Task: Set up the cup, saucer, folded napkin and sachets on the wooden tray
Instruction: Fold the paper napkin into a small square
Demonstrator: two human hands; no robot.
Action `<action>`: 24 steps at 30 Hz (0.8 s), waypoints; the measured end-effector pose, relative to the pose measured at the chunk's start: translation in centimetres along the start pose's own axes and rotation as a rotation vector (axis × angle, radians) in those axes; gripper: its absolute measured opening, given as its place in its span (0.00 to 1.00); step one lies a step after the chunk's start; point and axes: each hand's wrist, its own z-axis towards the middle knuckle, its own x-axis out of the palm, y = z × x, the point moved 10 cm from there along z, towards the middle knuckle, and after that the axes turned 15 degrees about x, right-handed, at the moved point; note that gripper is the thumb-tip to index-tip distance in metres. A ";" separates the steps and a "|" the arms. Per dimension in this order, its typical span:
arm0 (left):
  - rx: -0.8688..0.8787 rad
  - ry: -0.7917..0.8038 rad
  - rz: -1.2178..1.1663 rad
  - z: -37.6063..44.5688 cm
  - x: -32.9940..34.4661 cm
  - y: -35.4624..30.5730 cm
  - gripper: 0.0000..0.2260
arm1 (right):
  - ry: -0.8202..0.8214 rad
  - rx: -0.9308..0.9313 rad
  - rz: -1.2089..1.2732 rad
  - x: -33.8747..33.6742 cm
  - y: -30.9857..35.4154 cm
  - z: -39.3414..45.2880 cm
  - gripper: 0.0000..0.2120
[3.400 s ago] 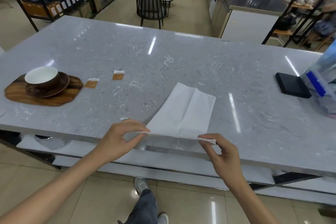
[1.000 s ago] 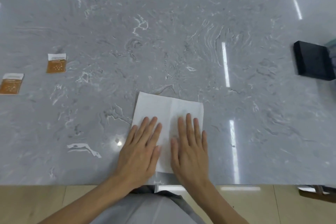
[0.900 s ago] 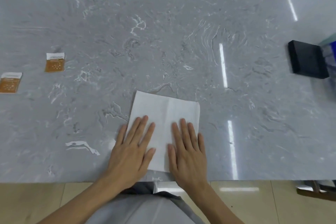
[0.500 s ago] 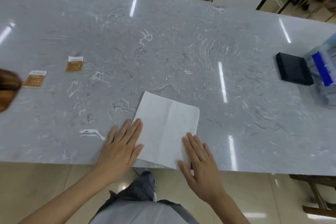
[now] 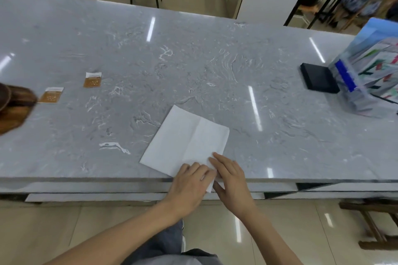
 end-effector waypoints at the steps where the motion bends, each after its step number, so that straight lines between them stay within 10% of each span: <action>1: 0.013 -0.033 0.004 0.2 -0.6 -0.1 0.17 | -0.003 -0.002 0.012 -0.2 -0.1 0.0 0.30; 13: -0.227 -0.432 -0.451 -4.8 -15.0 5.7 0.05 | -0.047 -0.047 0.124 -9.7 -0.4 3.7 0.03; 20: -0.309 -0.521 -0.519 -6.3 -19.8 8.1 0.04 | 0.183 -0.163 0.199 -8.3 5.9 3.0 0.28; 24: -0.321 -0.537 -0.546 -6.9 -21.1 8.2 0.04 | 0.083 -0.236 0.237 -7.1 8.6 2.9 0.10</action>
